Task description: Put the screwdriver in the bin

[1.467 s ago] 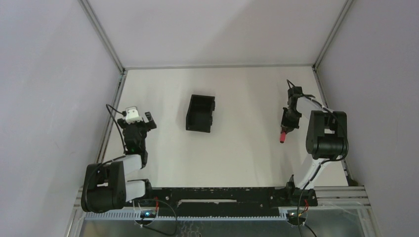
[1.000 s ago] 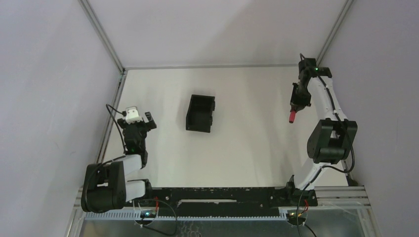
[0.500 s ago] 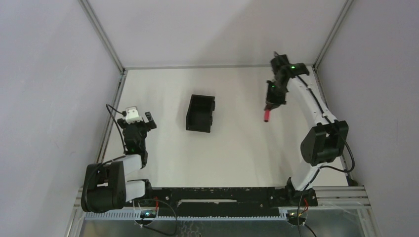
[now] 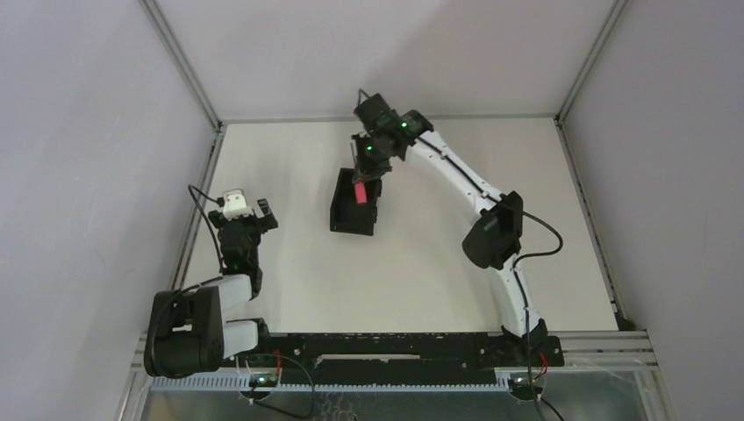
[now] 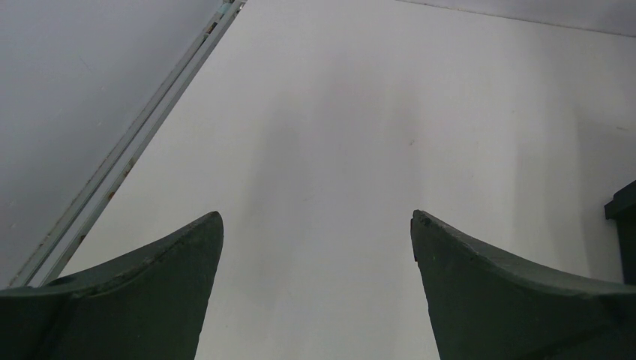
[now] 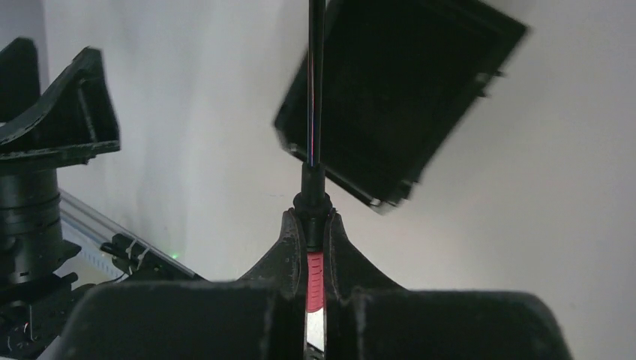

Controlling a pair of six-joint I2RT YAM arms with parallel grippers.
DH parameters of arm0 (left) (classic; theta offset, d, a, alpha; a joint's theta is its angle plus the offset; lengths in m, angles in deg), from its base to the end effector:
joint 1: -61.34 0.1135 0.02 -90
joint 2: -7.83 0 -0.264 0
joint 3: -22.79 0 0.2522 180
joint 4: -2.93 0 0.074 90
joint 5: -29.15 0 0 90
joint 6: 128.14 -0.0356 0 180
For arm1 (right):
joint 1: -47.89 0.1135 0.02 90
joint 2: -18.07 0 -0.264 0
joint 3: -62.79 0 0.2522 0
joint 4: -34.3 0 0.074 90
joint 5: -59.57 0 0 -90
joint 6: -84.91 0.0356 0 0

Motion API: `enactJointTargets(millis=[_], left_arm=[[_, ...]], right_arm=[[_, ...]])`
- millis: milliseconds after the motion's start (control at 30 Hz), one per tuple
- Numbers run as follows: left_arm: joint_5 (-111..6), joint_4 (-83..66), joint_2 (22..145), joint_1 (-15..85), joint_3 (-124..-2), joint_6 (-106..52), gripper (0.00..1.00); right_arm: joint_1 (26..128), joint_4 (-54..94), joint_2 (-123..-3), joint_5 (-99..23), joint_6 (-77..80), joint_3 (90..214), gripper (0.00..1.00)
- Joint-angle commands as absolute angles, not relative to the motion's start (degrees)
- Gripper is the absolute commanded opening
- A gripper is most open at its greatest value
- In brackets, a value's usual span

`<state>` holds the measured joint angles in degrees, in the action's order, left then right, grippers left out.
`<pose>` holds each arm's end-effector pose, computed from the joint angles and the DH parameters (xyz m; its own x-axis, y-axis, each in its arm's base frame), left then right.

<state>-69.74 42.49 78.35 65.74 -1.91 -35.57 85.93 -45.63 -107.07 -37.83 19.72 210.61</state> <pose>0.2152 0.0221 0.1696 -0.0983 -0.0520 -0.9938 -0.2336 0.9719 -0.0277 0.3624 0.2894 0.3347 -0.8807 -0.1607 -0.4456 -0.3265 0.8874 0.3253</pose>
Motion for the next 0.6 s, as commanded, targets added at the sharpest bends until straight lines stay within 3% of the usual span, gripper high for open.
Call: enactJointTargets(millis=[0, 400, 567], left_arm=[[-70.4, 43.9, 78.3, 65.3, -4.6, -36.3, 1.00], [-70.5, 43.9, 78.3, 65.4, -4.6, -36.3, 1.00], [-70.4, 43.9, 78.3, 65.4, -4.6, -36.3, 1.00]], right_arm=[[88.6, -37.9, -108.1, -35.6, 20.6, 211.3, 0.00], [91.7, -29.6, -117.8, -25.0, 12.1, 206.2, 0.01], [92.2, -29.2, -118.6, -22.9, 11.9, 206.0, 0.20]])
